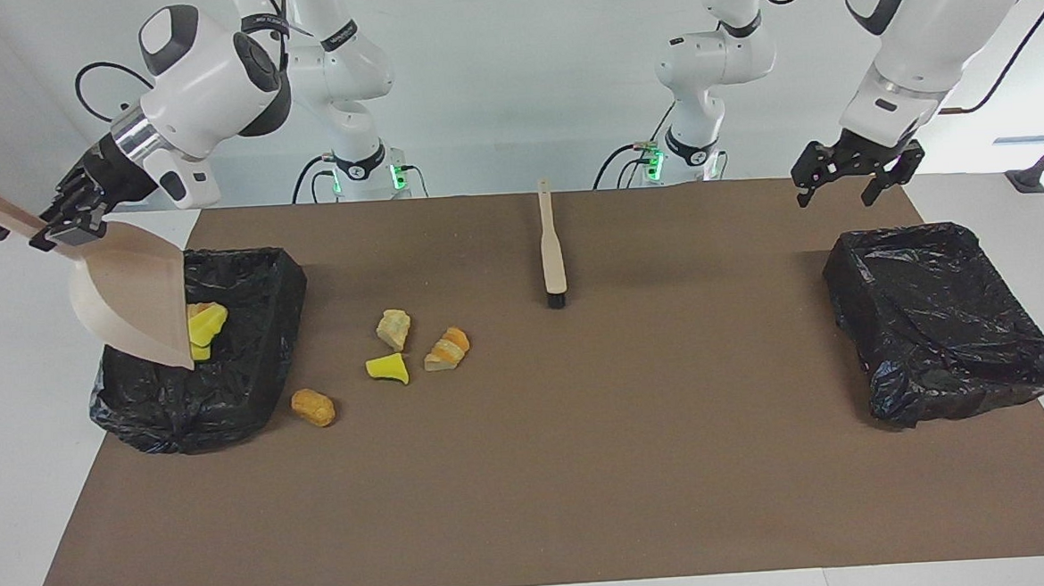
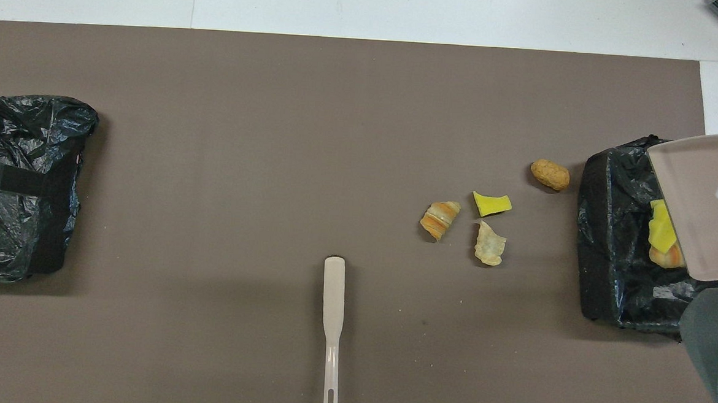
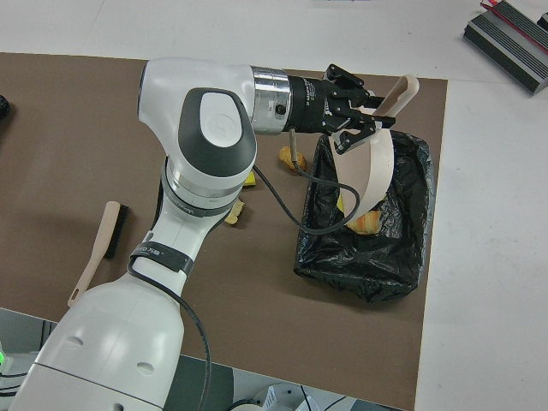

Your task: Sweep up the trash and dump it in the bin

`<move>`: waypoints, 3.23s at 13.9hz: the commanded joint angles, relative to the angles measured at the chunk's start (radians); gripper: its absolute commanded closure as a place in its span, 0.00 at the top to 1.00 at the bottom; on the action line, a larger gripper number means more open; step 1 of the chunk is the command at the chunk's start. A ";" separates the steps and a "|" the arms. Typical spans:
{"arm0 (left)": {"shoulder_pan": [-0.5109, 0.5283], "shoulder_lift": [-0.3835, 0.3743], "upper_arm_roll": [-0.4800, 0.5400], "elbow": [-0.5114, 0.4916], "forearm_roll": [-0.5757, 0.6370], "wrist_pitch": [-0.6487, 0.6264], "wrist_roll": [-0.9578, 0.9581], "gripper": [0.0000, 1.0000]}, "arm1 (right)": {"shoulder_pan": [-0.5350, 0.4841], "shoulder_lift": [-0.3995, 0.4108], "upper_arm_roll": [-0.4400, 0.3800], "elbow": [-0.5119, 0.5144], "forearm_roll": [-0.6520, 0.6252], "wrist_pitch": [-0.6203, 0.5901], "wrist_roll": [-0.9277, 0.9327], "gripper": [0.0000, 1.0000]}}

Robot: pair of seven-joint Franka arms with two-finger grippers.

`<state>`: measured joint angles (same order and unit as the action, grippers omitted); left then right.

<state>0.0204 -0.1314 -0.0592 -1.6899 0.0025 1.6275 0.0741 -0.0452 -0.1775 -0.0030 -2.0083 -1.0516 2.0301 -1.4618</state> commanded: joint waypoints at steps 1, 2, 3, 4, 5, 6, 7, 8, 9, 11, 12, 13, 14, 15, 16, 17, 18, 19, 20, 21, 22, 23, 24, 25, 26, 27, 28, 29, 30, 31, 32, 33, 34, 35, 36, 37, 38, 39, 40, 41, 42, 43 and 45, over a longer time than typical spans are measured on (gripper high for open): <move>0.013 -0.010 -0.004 0.026 -0.012 -0.046 0.013 1.00 | -0.005 0.010 0.003 0.034 0.198 -0.091 0.048 0.00; 0.018 -0.016 -0.001 0.019 -0.012 -0.064 0.018 1.00 | -0.007 0.012 0.003 0.039 0.278 -0.140 0.129 0.00; 0.018 -0.017 -0.001 0.018 -0.012 -0.069 0.018 1.00 | -0.004 0.009 0.004 0.037 0.313 -0.174 0.177 0.00; 0.018 -0.016 -0.001 0.019 -0.012 -0.069 0.015 1.00 | -0.002 0.007 0.008 0.036 0.344 -0.197 0.213 0.00; 0.018 -0.016 -0.001 0.019 -0.012 -0.069 0.013 1.00 | -0.002 0.006 0.018 0.037 0.411 -0.224 0.288 0.00; 0.016 -0.016 -0.001 0.019 -0.012 -0.072 0.015 1.00 | -0.002 0.004 0.020 0.039 0.470 -0.276 0.399 0.00; 0.013 -0.016 -0.002 0.019 -0.013 -0.072 0.010 1.00 | -0.002 0.003 0.029 0.043 0.508 -0.330 0.496 0.00; 0.010 -0.016 -0.002 0.018 -0.024 -0.071 0.009 1.00 | -0.002 0.001 0.047 0.048 0.572 -0.376 0.564 0.00; 0.016 -0.016 -0.002 0.018 -0.048 -0.069 0.009 1.00 | -0.002 0.000 0.050 0.051 0.628 -0.410 0.625 0.00; 0.018 -0.011 -0.001 0.025 -0.071 -0.069 0.003 1.00 | -0.002 0.000 0.070 0.065 0.705 -0.465 0.780 0.00; 0.016 -0.010 -0.001 0.030 -0.070 -0.074 0.003 1.00 | -0.002 0.000 0.086 0.071 0.744 -0.485 0.861 0.00; 0.016 -0.010 -0.001 0.032 -0.070 -0.081 0.003 1.00 | -0.002 0.000 0.104 0.074 0.769 -0.496 0.933 0.00; 0.016 -0.010 -0.001 0.036 -0.067 -0.107 0.003 1.00 | -0.002 0.000 0.133 0.077 0.800 -0.502 1.010 0.00; 0.016 -0.010 -0.002 0.047 -0.059 -0.135 0.003 1.00 | -0.002 0.004 0.145 0.089 0.830 -0.504 1.076 0.00; 0.016 -0.010 -0.005 0.052 -0.059 -0.135 0.004 1.00 | 0.004 0.024 0.170 0.105 0.855 -0.516 1.113 0.00; 0.018 -0.010 -0.001 0.053 -0.059 -0.129 0.004 1.00 | 0.024 0.047 0.190 0.115 0.861 -0.522 1.136 0.00; 0.019 -0.013 0.001 0.050 -0.059 -0.130 0.007 1.00 | 0.045 0.055 0.192 0.126 0.883 -0.524 1.199 0.00; 0.030 -0.017 0.001 0.041 -0.059 -0.130 0.012 1.00 | 0.063 0.055 0.192 0.135 0.924 -0.525 1.263 0.00; 0.035 -0.017 0.001 0.041 -0.059 -0.130 0.015 1.00 | 0.082 0.056 0.193 0.146 0.955 -0.525 1.323 0.00; 0.035 -0.017 0.001 0.041 -0.059 -0.127 0.016 1.00 | 0.106 0.070 0.193 0.158 0.970 -0.524 1.383 0.00; 0.033 -0.017 0.001 0.041 -0.059 -0.127 0.016 1.00 | 0.138 0.094 0.193 0.174 0.976 -0.524 1.437 0.00; 0.033 -0.017 0.001 0.041 -0.059 -0.127 0.016 1.00 | 0.158 0.114 0.193 0.196 0.983 -0.521 1.492 0.00; 0.033 -0.017 -0.001 0.039 -0.059 -0.127 0.016 1.00 | 0.174 0.139 0.195 0.223 1.018 -0.521 1.532 0.00; 0.032 -0.017 -0.001 0.039 -0.061 -0.127 0.013 1.00 | 0.195 0.168 0.195 0.252 1.038 -0.519 1.569 0.00; 0.030 -0.019 -0.001 0.038 -0.061 -0.127 0.012 1.00 | 0.227 0.208 0.195 0.278 1.032 -0.516 1.613 0.00; 0.030 -0.019 -0.001 0.038 -0.061 -0.127 0.012 1.00 | 0.267 0.249 0.193 0.313 1.027 -0.513 1.677 0.00; 0.030 -0.019 -0.001 0.036 -0.061 -0.127 0.012 1.00 | 0.292 0.291 0.193 0.359 1.026 -0.515 1.745 0.00; 0.030 -0.020 -0.001 0.036 -0.061 -0.127 0.012 1.00 | 0.310 0.340 0.195 0.412 1.027 -0.515 1.793 0.00; 0.030 -0.020 -0.001 0.036 -0.061 -0.127 0.010 1.00 | 0.330 0.377 0.193 0.446 1.030 -0.505 1.819 0.00; 0.030 -0.020 -0.001 0.036 -0.061 -0.127 0.012 1.00 | 0.341 0.403 0.195 0.463 1.033 -0.478 1.830 0.00; 0.030 -0.020 -0.001 0.036 -0.061 -0.127 0.013 1.00 | 0.355 0.432 0.195 0.476 1.033 -0.450 1.831 0.00; 0.030 -0.020 -0.001 0.036 -0.061 -0.127 0.012 1.00 | 0.388 0.461 0.193 0.497 1.029 -0.424 1.842 0.00; 0.030 -0.020 -0.001 0.036 -0.061 -0.127 0.013 1.00 | 0.410 0.492 0.193 0.517 1.032 -0.398 1.874 0.00; 0.030 -0.020 -0.001 0.036 -0.061 -0.126 0.015 1.00 | 0.412 0.522 0.195 0.545 1.036 -0.374 1.914 0.00; 0.030 -0.020 -0.001 0.036 -0.061 -0.127 0.013 1.00 | 0.415 0.553 0.201 0.565 1.036 -0.351 1.942 0.00; 0.030 -0.020 -0.001 0.035 -0.061 -0.130 0.012 1.00 | 0.427 0.576 0.204 0.580 1.036 -0.326 1.959 0.00; 0.030 -0.024 -0.001 0.033 -0.061 -0.132 0.013 1.00 | 0.436 0.601 0.204 0.592 1.036 -0.299 1.972 0.00; 0.030 -0.025 -0.001 0.029 -0.061 -0.130 0.013 1.00 | 0.439 0.633 0.205 0.614 1.036 -0.280 1.995 0.00; 0.030 -0.027 -0.001 0.029 -0.061 -0.130 0.013 1.00 | 0.450 0.674 0.207 0.652 1.039 -0.277 2.020 0.00; 0.030 -0.027 -0.001 0.029 -0.061 -0.130 0.012 1.00 | 0.464 0.709 0.205 0.680 1.039 -0.272 2.041 0.00; 0.030 -0.027 -0.001 0.027 -0.061 -0.130 0.012 1.00 | 0.475 0.740 0.205 0.703 1.039 -0.266 2.052 0.00; 0.030 -0.027 -0.001 0.027 -0.061 -0.130 0.012 1.00 | 0.475 0.759 0.205 0.706 1.038 -0.245 2.054 0.00; 0.030 -0.027 -0.001 0.027 -0.061 -0.130 0.010 1.00 | 0.475 0.788 0.205 0.704 1.038 -0.216 2.052 0.00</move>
<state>0.0390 -0.1436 -0.0538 -1.6555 -0.0525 1.5134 0.0757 0.4329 0.5650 0.1989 -1.3524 -0.0360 1.7995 0.5705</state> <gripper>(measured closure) 0.000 0.687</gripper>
